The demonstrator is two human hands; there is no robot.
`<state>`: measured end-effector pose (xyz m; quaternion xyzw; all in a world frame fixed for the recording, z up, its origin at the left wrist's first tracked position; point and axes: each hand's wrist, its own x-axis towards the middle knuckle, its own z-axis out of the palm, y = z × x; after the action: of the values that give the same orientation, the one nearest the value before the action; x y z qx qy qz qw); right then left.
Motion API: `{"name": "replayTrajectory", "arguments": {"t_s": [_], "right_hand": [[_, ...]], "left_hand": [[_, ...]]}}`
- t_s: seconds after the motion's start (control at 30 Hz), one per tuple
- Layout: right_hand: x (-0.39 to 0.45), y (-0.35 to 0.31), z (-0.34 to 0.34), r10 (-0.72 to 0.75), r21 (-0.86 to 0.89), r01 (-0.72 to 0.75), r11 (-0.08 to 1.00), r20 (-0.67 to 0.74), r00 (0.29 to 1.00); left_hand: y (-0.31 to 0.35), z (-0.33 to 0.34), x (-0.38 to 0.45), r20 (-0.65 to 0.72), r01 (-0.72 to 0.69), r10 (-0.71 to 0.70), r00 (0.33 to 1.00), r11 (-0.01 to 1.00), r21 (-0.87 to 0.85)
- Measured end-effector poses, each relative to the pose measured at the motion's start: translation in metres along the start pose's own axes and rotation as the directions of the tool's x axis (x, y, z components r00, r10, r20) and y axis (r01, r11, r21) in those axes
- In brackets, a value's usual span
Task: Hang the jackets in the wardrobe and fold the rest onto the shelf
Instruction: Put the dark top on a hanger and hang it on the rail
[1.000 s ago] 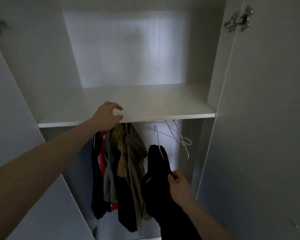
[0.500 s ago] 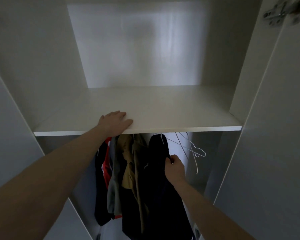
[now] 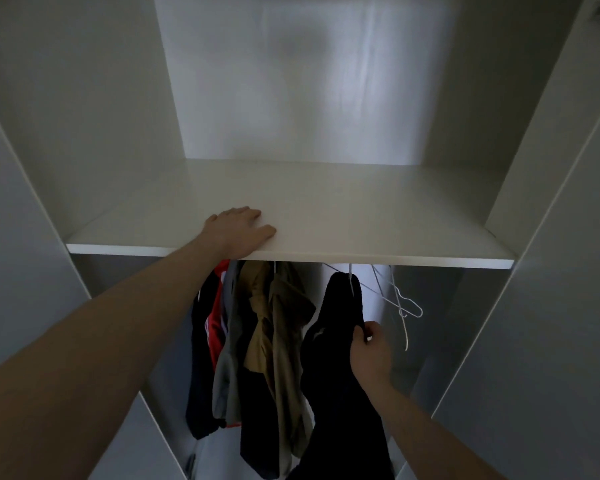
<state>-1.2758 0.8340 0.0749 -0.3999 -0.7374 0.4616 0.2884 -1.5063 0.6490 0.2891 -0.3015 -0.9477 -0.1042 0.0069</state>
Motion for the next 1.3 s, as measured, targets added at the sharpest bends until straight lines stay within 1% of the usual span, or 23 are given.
{"name": "replayTrajectory", "arguments": {"t_s": [0.13, 0.27, 0.5, 0.7, 0.93, 1.0, 1.13, 1.3], "right_hand": [[0.002, -0.013, 0.011, -0.057, -0.008, 0.058, 0.998, 0.037, 0.998], [0.01, -0.027, 0.03, -0.085, 0.039, 0.082, 0.996, 0.088, 0.992], [0.027, -0.051, 0.067, -0.162, 0.079, 0.158, 0.984, 0.045, 0.986], [0.05, -0.07, 0.09, -0.141, -0.011, 0.143, 0.99, 0.092, 0.986], [0.049, -0.058, 0.106, -0.124, -0.082, 0.14, 0.987, 0.176, 0.976], [0.049, -0.058, 0.11, -0.097, -0.102, 0.122, 0.987, 0.22, 0.971], [0.052, -0.052, 0.112, 0.018, -0.176, 0.047, 0.983, 0.349, 0.937], [0.057, -0.038, 0.103, 0.008, -0.222, 0.083, 0.972, 0.38, 0.925]], "left_hand": [[0.002, 0.0, 0.0, -0.008, 0.007, -0.007, 1.0, 1.0, 0.005], [0.003, 0.0, -0.001, -0.021, 0.021, -0.021, 1.0, 1.0, -0.009], [0.003, 0.0, 0.0, -0.033, 0.031, -0.031, 0.999, 0.999, -0.014], [0.002, 0.002, 0.0, -0.045, 0.027, -0.028, 0.999, 0.999, -0.023], [0.0, 0.004, 0.001, -0.049, 0.03, -0.032, 0.998, 0.999, -0.033], [0.0, 0.004, 0.002, -0.056, 0.03, -0.032, 0.998, 0.999, -0.028], [0.001, 0.004, 0.001, -0.053, 0.033, -0.035, 0.998, 0.999, -0.036], [0.004, 0.002, -0.003, -0.052, 0.033, -0.036, 0.998, 0.998, -0.051]]}}
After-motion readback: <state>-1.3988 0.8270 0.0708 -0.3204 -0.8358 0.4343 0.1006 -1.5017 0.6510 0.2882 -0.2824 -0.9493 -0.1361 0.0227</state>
